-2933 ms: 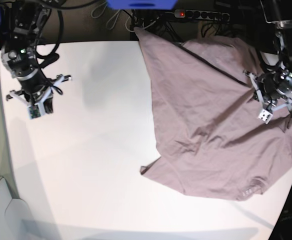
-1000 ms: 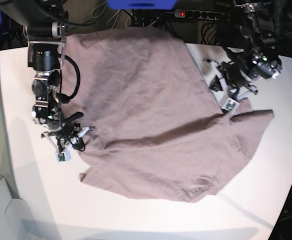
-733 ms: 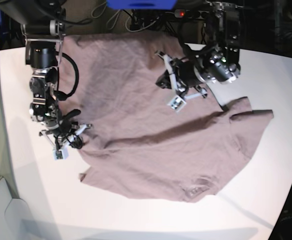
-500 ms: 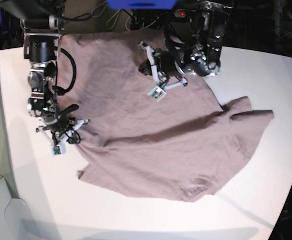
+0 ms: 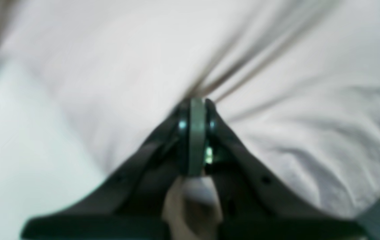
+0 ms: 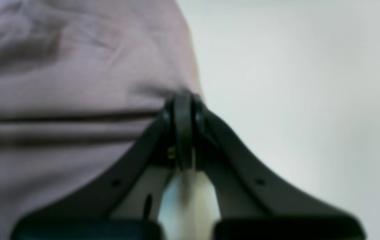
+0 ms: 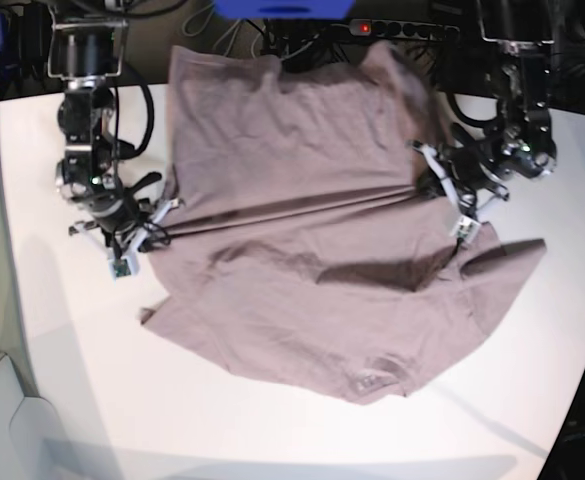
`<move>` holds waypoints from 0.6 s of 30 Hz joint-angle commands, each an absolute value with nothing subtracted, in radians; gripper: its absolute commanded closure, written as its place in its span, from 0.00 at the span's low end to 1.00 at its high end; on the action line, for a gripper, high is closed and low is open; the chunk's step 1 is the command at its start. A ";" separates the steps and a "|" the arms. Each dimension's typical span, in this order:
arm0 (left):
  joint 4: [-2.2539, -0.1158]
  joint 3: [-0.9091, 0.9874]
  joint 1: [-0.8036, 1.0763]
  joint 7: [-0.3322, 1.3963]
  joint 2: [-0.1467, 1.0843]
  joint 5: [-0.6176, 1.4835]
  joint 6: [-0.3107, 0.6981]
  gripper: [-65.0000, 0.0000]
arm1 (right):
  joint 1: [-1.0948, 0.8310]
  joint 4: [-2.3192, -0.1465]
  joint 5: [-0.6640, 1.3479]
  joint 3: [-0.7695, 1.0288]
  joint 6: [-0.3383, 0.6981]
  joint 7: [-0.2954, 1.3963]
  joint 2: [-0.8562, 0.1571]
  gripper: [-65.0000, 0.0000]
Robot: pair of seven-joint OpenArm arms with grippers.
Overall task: Layout the t-shirt on the table in an organized manner, then fold the t-shirt properly
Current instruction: 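Grasp the t-shirt edge with the right gripper and pull it outward, then pull the t-shirt fabric apart between both grippers to spread it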
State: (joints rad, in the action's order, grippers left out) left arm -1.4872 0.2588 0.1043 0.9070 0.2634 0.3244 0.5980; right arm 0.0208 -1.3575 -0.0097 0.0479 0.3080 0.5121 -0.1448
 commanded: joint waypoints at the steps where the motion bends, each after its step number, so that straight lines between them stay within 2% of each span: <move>1: -1.471 0.286 0.081 0.926 0.285 0.295 0.581 1.00 | -0.013 -1.388 -0.031 0.013 0.318 0.593 -0.137 1.00; 9: -1.239 0.404 -0.139 0.897 0.366 0.298 0.581 1.00 | -0.234 -1.684 -0.033 -0.240 0.318 0.628 -0.087 1.00; 13: -1.247 0.444 -0.203 0.909 0.366 0.298 0.582 1.00 | -0.263 -1.817 -0.033 -0.318 0.318 0.659 -0.084 1.00; 18: -1.365 0.519 -0.203 0.947 0.355 0.302 0.582 1.00 | -0.288 -1.974 -0.030 -0.274 0.318 0.653 -0.114 1.00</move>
State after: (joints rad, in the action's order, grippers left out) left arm -1.3460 0.5133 -0.1860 0.9684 0.3355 0.2924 0.5797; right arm -0.2840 -1.9564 -0.0315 -0.2768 0.3172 0.6674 -0.1116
